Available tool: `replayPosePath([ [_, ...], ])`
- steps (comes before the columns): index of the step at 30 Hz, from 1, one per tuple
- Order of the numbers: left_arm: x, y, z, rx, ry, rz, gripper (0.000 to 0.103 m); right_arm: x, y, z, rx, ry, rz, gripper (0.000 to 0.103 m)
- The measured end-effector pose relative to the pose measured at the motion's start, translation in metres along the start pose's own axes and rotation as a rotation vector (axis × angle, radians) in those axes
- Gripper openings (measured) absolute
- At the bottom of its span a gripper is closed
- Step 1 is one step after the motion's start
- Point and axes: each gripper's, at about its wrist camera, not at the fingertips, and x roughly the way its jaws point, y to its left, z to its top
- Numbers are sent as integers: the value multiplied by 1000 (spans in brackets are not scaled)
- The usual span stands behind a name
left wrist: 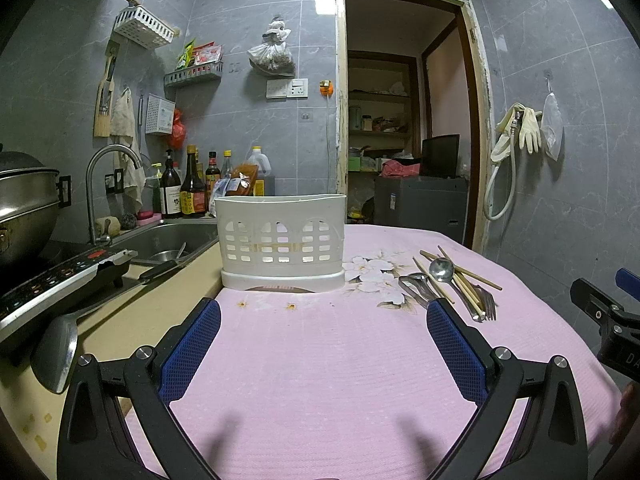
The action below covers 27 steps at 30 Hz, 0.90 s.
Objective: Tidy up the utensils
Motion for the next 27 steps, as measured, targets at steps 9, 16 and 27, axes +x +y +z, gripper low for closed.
replayPosePath([
  [9,3,-7,6,11,-10,5,101,3,-1,2,-14,-13,-13,103],
  [16,22,-20,31,80,-16,25,101,9,-7,17,-33,-51,-41,103],
  [27,99,-30,63,128,197,-43,101,90,-24,60,-105,87,118,103],
])
